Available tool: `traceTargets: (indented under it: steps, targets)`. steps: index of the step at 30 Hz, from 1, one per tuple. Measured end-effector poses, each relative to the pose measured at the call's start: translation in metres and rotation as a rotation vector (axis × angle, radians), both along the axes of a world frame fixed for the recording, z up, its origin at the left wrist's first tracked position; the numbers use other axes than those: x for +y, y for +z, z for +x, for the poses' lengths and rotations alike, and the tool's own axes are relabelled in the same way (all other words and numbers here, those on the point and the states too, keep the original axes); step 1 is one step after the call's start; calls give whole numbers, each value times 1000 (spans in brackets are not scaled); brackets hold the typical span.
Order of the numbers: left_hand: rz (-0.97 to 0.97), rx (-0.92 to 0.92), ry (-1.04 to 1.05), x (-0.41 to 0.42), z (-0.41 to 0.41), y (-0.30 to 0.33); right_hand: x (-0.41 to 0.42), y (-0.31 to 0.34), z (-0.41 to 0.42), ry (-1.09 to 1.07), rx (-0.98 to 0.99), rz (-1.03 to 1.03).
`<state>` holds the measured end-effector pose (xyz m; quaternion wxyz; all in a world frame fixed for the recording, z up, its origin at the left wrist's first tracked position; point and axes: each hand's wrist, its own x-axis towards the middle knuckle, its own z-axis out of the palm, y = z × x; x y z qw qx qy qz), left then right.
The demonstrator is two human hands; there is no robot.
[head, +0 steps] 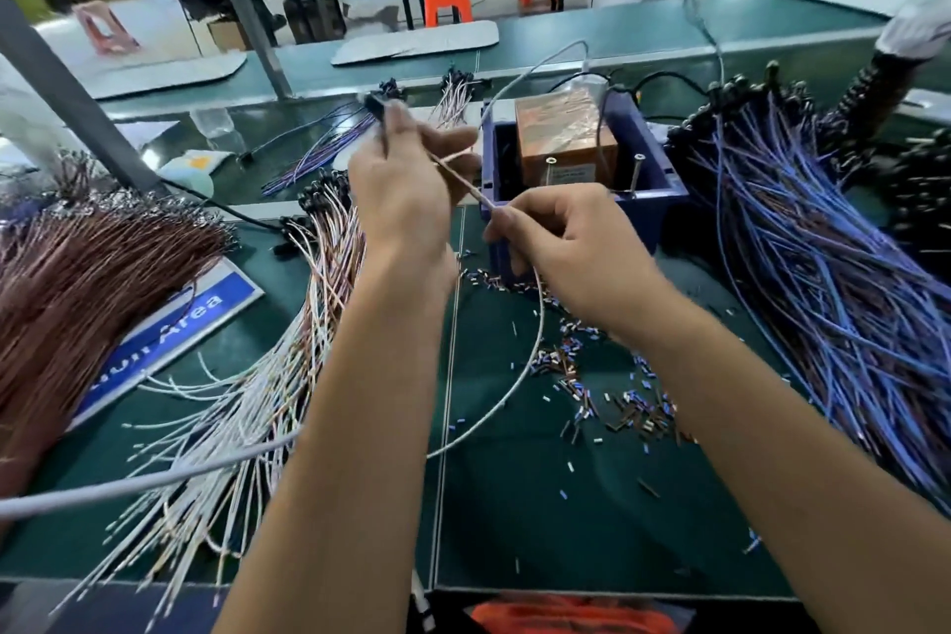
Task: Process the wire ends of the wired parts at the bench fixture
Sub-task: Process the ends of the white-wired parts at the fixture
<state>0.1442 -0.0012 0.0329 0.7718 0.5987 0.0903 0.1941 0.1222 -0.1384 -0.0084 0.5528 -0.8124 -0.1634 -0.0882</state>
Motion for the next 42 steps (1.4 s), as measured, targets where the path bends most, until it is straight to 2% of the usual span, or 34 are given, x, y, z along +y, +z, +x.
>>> traceTargets:
  steps: [3,5,7,10,13,15,16,18,22,25,29,38,42]
  targets:
    - [-353,-48,-74,5,-2,9,-18,7,-1,144,136,141]
    - [-405,-136,-77,7,-3,14,-30,12,-1,211,210,210]
    - [-338,-243,-50,7,-7,17,-41,16,-2,227,213,209]
    - [-70,-434,-43,3,-16,18,-55,28,-4,173,76,121]
    - [506,-606,-2,-7,-29,8,-68,44,-3,85,-182,-75]
    - [910,-640,-9,-14,-35,-8,-74,51,-2,15,-309,-217]
    - [1042,-639,-36,-17,-36,-18,-76,52,-2,-17,-345,-273]
    - [1178,-608,-97,-20,-37,-38,-77,49,-3,-27,-363,-336]
    - [1261,-540,-172,-20,-33,-68,-77,25,-5,7,-370,-397]
    - [1259,-496,-269,-12,-25,-81,-74,3,-3,11,-321,-347]
    - [1087,-416,-372,2,-13,-96,-68,-25,1,25,-249,-227]
    - [795,-218,-591,13,-7,-109,-58,-56,-2,-53,-367,-131]
    - [678,-170,-652,19,-5,-110,-61,-57,-5,-255,-452,-76]
